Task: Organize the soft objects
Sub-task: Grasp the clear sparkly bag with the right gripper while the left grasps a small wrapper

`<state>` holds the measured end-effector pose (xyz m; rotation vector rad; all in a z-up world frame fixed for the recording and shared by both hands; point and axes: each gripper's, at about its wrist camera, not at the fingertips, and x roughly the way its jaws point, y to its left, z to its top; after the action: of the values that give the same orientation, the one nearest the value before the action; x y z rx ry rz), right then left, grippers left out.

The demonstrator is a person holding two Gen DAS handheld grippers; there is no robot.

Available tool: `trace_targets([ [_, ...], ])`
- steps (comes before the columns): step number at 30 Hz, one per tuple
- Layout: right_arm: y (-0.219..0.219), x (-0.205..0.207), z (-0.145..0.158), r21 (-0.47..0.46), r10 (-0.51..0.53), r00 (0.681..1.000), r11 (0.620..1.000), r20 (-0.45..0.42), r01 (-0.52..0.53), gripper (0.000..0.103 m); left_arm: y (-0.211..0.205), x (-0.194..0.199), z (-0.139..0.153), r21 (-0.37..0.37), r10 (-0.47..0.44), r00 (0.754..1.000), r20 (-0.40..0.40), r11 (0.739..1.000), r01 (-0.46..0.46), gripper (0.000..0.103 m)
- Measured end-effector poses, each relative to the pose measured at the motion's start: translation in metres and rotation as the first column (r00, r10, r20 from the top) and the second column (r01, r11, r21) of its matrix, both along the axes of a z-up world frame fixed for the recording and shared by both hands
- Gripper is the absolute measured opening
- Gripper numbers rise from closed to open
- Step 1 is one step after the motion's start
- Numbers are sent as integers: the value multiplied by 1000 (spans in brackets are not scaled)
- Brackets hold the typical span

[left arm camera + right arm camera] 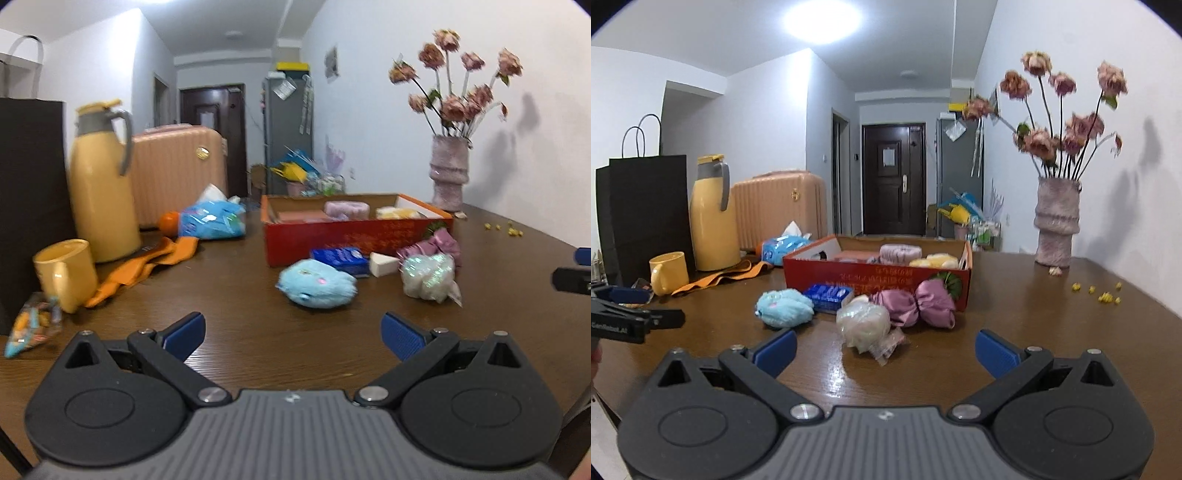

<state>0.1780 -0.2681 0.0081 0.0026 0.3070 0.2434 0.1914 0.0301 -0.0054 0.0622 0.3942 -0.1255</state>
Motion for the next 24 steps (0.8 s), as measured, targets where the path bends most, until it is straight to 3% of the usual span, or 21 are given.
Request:
trace_targets([
  [8, 3, 41, -9, 15, 20, 998, 1000, -61, -19, 99, -26, 39, -12, 6, -51, 998, -42, 999, 51, 103],
  [11, 17, 69, -10, -23, 51, 995, 998, -86, -53, 92, -29, 53, -17, 8, -47, 997, -65, 999, 47, 103],
  [18, 56, 147, -16, -79, 130, 977, 986, -167, -145, 87, -24, 73, -19, 24, -20, 997, -80, 999, 22, 103],
  [19, 60, 157, -18, -82, 132, 975, 986, -179, -148, 84, -25, 74, -19, 25, -21, 996, -81, 999, 23, 103],
  [20, 62, 165, -21, -75, 134, 972, 986, -193, -151, 66, -28, 76, -20, 28, -28, 996, -84, 999, 30, 103],
  [21, 63, 172, -23, -65, 133, 968, 987, -213, -150, 41, -30, 78, -20, 31, -34, 995, -88, 999, 37, 103],
  [24, 53, 173, -23, 10, 147, 966, 989, -212, -148, 33, -46, 84, -22, 37, -83, 992, -99, 996, 87, 103],
])
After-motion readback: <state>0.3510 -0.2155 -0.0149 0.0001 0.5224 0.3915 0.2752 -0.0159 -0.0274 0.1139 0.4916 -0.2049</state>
